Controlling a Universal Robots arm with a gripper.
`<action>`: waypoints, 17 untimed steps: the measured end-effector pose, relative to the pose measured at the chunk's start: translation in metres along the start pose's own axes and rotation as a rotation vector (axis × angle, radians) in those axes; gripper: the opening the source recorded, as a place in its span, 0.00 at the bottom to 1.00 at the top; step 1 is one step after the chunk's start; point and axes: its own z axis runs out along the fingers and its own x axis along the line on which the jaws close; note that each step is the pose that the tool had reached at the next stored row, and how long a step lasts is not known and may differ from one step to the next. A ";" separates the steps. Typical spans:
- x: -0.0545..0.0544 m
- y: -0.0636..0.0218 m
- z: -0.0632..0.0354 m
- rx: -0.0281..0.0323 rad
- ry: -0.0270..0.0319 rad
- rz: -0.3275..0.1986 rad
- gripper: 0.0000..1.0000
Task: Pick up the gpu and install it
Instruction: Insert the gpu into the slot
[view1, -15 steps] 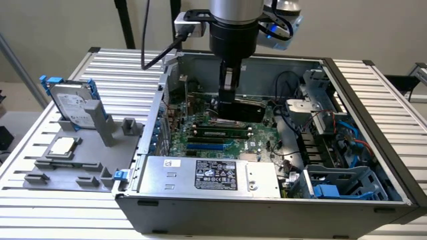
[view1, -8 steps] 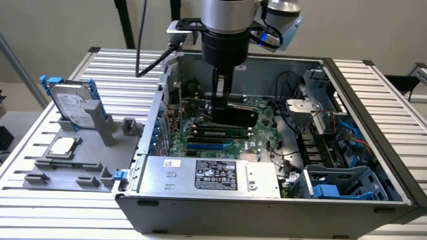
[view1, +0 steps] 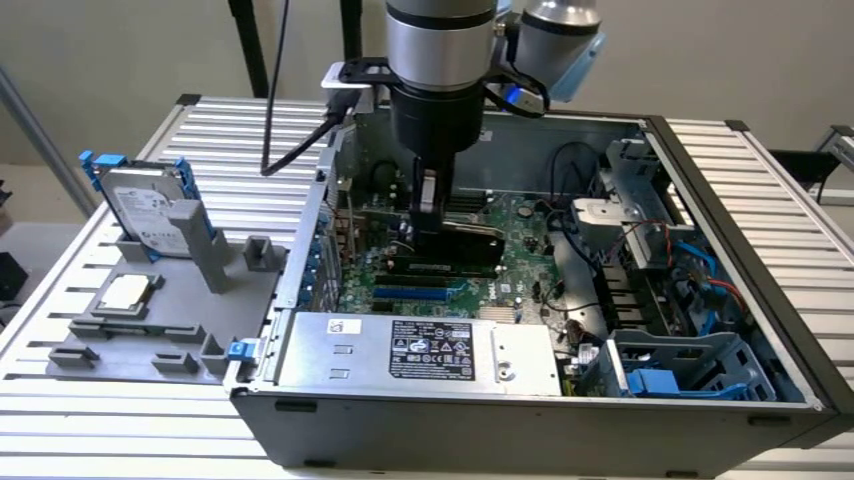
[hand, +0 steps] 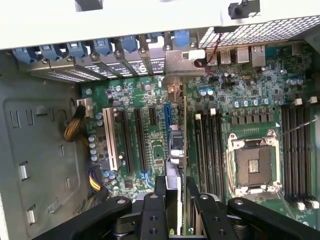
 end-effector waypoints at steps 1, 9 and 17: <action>0.001 0.0003 0.0018 -0.0013 -0.0004 -0.002 0.27; 0.011 0.0031 0.0161 -0.0082 -0.0073 -0.025 0.27; 0.012 0.0101 0.0241 -0.0093 -0.0124 -0.075 0.27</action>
